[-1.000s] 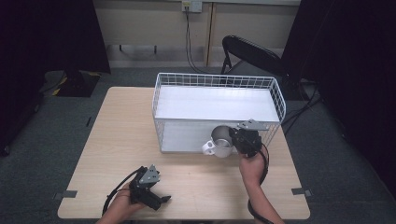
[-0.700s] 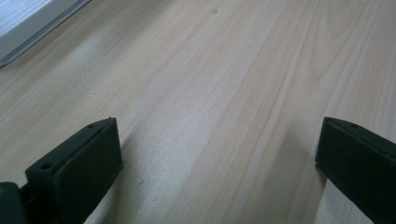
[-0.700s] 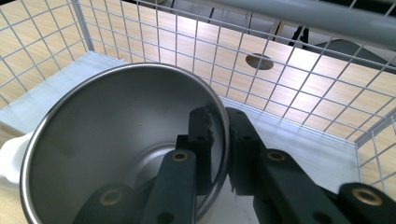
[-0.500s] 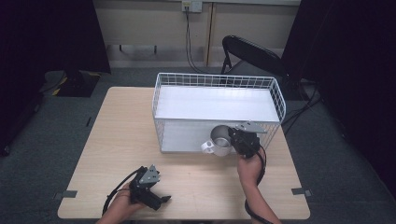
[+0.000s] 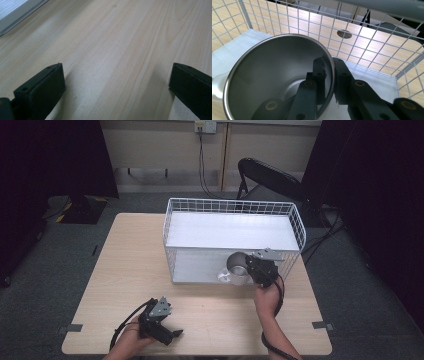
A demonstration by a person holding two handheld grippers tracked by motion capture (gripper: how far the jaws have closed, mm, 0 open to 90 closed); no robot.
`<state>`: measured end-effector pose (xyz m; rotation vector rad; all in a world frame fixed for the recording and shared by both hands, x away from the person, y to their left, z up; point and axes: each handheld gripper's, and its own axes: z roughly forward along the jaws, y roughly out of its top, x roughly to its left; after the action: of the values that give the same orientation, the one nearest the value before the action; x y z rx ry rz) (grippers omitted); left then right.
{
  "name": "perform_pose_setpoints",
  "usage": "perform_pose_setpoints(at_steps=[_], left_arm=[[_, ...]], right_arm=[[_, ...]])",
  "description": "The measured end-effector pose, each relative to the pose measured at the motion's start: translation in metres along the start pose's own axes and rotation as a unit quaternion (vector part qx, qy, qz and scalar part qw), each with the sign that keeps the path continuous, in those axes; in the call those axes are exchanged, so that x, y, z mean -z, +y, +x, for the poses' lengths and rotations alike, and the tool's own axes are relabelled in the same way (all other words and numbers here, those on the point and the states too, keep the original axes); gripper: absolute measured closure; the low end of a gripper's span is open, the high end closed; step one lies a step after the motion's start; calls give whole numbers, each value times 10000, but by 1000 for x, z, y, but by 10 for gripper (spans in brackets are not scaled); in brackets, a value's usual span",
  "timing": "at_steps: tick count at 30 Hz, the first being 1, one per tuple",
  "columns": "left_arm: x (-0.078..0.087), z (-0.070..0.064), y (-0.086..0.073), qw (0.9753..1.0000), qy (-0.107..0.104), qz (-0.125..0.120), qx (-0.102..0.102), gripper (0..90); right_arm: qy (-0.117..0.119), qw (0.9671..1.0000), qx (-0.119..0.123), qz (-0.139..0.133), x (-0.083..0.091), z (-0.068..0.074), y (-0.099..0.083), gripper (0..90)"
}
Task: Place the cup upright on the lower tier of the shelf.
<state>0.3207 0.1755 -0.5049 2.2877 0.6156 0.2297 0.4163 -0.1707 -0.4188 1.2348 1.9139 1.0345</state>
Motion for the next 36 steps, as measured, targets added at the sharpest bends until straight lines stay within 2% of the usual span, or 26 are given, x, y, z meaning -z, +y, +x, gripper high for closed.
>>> perform_pose_setpoints(at_steps=[20,24,28,30,32,36], left_arm=[[0,0,0,10000,0,4,-5,0],[0,0,0,10000,-1,-13,17,0],[0,0,0,10000,-2,-15,20,0],[0,0,0,10000,-2,-12,17,0],[0,0,0,10000,0,-15,18,0],[0,0,0,10000,-3,2,-5,0]], right_arm=[[-105,9999,-113,-4,-7,-4,-2,810],[-111,9996,-252,17,-9,-4,0,800],[-143,9995,-266,8,-9,-4,2,798],[-187,9994,-303,-21,-8,-6,3,765],[-224,9988,-438,-78,-6,-9,2,685],[-242,9986,-462,-132,-3,-10,2,617]])
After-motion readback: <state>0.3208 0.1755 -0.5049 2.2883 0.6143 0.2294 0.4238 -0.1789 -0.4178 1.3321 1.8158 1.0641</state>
